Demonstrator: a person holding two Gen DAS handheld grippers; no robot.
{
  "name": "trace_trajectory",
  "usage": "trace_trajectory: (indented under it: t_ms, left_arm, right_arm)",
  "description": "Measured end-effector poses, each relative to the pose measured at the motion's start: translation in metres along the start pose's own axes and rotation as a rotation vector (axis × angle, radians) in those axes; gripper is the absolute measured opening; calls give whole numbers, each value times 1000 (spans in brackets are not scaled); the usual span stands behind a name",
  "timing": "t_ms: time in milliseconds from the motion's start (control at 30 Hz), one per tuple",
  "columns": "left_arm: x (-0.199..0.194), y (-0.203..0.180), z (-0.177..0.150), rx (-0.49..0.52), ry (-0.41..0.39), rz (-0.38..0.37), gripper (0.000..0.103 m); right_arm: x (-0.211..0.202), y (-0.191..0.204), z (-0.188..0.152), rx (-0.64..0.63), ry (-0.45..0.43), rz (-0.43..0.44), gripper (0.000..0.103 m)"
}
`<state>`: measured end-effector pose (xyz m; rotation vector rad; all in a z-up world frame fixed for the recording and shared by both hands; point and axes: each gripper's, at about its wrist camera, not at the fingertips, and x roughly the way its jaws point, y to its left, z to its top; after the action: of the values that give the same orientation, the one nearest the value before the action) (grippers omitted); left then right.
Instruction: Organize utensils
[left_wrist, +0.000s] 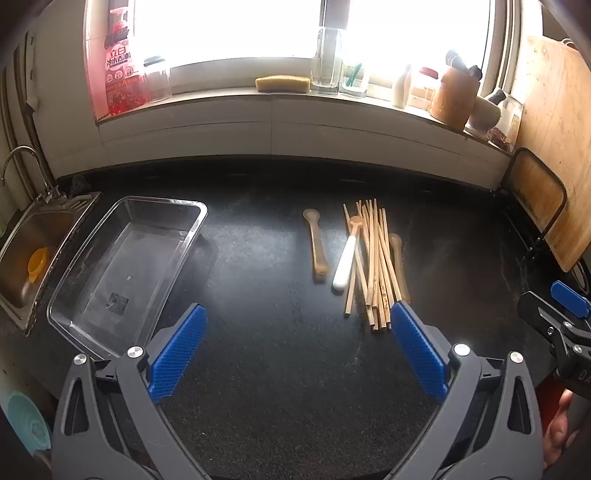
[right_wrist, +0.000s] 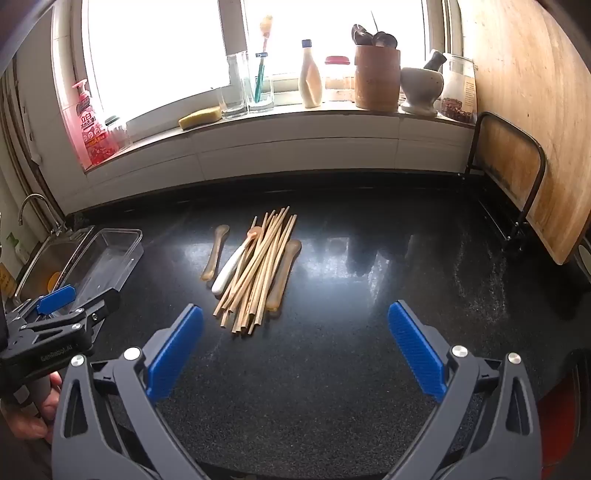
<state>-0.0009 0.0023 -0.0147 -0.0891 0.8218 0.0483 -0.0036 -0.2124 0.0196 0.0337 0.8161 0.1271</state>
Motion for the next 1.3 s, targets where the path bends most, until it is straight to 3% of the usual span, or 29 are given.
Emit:
trace_trajectory:
  t_ms: [1300]
  left_arm:
    - [2,-4,-1,12,5,-3,97]
  right_arm:
    - [-2,3,0,-1,-3,0,97]
